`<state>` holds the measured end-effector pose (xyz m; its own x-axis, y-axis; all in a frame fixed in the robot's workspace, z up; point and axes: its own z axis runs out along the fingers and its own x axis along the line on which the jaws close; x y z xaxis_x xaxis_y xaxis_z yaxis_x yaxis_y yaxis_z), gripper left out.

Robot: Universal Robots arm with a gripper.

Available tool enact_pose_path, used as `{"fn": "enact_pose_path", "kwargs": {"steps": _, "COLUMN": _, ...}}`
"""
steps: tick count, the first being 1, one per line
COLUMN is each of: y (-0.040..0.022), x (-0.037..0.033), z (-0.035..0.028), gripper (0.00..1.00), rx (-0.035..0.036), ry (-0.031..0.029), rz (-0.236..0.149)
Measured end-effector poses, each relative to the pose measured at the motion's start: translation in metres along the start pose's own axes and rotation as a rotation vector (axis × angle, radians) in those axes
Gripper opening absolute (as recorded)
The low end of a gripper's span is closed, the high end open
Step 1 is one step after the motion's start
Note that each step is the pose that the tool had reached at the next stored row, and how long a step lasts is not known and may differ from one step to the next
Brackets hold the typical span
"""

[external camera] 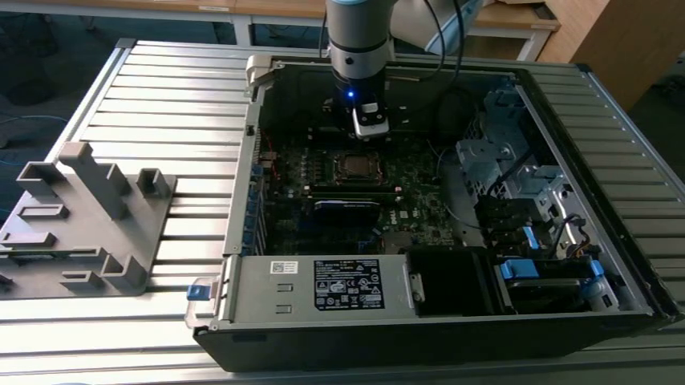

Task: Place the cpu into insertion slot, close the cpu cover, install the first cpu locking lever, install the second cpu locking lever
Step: 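Install the first cpu locking lever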

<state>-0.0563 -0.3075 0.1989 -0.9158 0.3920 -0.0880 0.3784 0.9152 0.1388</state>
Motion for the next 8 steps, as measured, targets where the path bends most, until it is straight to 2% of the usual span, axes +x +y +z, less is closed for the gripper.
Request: {"fn": "enact_pose_path", "kwargs": {"steps": 8, "y": 0.0006, "x": 0.0008, "z": 0.0000, "gripper": 0.11, "rx": 0.0019, "ry": -0.0007, "rz": 0.000}}
